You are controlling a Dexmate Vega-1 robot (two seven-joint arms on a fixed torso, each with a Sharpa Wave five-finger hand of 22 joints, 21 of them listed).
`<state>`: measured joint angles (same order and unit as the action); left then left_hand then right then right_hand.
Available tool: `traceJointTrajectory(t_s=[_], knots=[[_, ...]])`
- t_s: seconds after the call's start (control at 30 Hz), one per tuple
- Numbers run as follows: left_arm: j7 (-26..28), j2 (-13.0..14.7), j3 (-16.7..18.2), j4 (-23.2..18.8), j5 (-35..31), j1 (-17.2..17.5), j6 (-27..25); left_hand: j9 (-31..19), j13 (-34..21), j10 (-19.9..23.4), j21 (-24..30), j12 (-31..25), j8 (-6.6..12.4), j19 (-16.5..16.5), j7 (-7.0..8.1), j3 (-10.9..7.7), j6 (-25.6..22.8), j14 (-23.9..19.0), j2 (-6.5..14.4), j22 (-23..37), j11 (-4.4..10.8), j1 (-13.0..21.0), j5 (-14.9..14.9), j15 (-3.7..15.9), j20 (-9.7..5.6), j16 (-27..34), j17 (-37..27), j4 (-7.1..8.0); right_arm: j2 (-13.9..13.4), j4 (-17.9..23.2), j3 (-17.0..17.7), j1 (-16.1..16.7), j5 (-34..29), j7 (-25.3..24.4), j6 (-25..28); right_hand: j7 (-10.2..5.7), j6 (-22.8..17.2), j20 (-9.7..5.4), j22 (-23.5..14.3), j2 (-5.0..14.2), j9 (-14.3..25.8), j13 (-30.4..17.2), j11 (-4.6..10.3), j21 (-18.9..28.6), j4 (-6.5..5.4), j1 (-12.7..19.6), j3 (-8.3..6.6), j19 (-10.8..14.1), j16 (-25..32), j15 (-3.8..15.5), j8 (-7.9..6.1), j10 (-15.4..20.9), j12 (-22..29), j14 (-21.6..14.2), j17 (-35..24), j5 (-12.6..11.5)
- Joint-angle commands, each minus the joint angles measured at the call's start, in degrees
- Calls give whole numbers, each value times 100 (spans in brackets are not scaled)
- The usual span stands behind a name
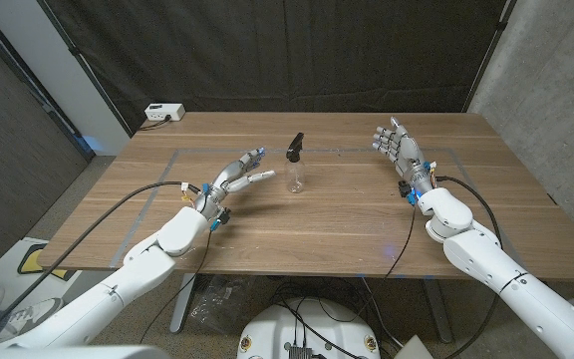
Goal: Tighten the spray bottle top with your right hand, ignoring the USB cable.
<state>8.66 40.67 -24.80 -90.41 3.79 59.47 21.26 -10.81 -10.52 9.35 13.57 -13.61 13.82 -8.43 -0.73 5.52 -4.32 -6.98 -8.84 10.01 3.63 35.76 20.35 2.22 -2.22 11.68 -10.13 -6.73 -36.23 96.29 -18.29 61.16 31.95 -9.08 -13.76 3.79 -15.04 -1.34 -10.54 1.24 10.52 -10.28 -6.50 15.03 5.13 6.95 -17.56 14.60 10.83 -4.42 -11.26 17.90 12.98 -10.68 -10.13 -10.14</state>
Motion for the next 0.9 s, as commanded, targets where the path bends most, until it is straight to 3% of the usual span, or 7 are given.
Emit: traceJointTrajectory(t_s=[0.03,0.33,0.5,0.6,0.9], knots=[[425,93,-337,98,-1110,-412,-415,-11,-31,153,13,-53,34,-93,47,5,-150,-122,18,16,44,107,50,87,-63,45,-17,-62,18,93,48,103,-43,-117,-23,-7,-76,6,-10,-4,34,-17,-1,-9,36,81,-6,45,32,-1,-47,55,18,-59,-20,-14],[735,65,-567,310,-1651,-652,-601,-11,-31,202,9,-44,47,-141,66,15,-248,-188,51,19,58,158,70,96,-56,43,-18,-67,-42,154,107,122,-94,-151,-10,-21,-79,15,-10,-2,35,-19,15,-17,45,90,-6,52,28,-11,-42,61,13,-81,-21,-11],[1151,49,-817,288,-2483,-796,-1042,-11,-31,287,18,-50,60,-220,95,33,-347,-307,70,21,86,187,87,118,-54,62,-20,-63,-64,158,128,148,-66,-130,11,-17,-84,20,-11,-3,35,-19,18,-18,50,95,-5,61,25,-17,-41,74,14,-90,-21,-10],[1190,-101,-965,573,-2461,-960,-884,-11,-31,326,23,-53,65,-254,95,54,-389,-329,63,22,90,175,90,128,-59,59,-21,-54,-71,148,141,167,-55,-116,-3,-24,-86,22,-11,-3,35,-20,17,-20,54,98,-5,65,22,-15,-40,73,12,-92,-21,-9],[1247,-218,-1147,706,-2454,-1116,-892,-11,-31,384,19,-44,76,-302,106,80,-492,-398,91,25,121,173,110,149,-56,56,-24,-33,-137,206,199,266,-9,-105,23,-27,-95,28,-11,-3,36,-21,16,-25,62,107,-5,75,17,-21,-40,72,5,-101,-22,-8]])
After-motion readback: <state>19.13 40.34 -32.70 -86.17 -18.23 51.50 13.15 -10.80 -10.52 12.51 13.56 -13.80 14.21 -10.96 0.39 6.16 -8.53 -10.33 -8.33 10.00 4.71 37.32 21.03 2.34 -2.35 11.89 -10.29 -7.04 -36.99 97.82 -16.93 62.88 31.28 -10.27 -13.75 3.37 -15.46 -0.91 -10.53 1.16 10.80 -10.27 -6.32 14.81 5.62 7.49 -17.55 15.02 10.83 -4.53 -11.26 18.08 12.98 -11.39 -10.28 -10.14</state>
